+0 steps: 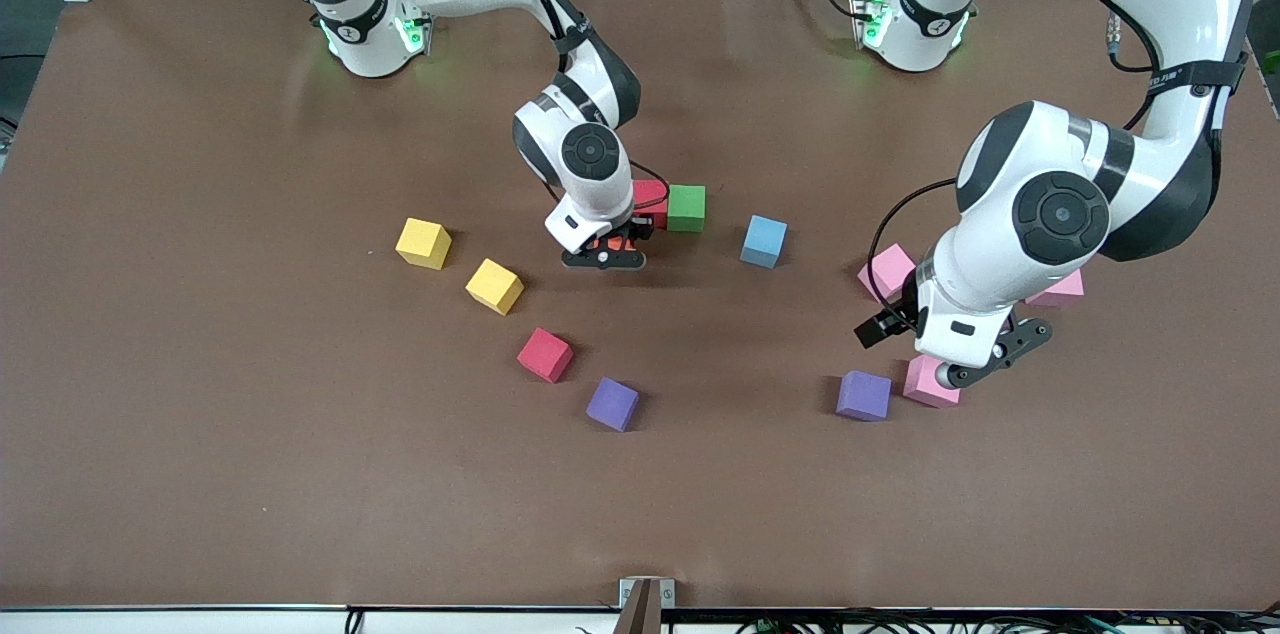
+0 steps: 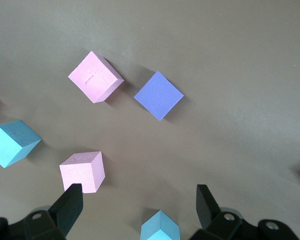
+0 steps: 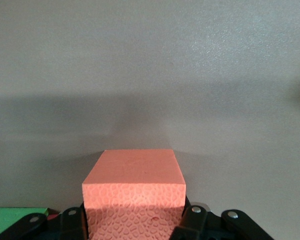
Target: Arrange 11 blocks into digit 3
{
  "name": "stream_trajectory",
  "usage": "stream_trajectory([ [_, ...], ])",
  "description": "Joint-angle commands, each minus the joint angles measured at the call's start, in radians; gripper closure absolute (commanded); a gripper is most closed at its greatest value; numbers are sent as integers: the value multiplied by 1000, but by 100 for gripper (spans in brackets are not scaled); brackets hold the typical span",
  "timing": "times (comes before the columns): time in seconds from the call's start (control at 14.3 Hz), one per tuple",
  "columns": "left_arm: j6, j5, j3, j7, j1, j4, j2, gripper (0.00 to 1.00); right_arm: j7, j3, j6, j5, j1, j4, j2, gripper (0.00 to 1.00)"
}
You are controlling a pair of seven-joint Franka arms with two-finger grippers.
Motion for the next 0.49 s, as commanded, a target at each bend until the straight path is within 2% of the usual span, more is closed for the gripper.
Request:
stream_trajectory([
  [0.0,-22,8,-6,-9,-10,8,-7,0,13,-1,-5,20,14,-43,-18,97],
  [0.21,-22,-29,-8,-149,-12,8,-9,0,15,-1,-8,21,14,-43,-15,97],
  [0.42,-22,-36,-23,-181,-13,-2,-12,0,16,-1,-11,20,14,-43,-16,97],
])
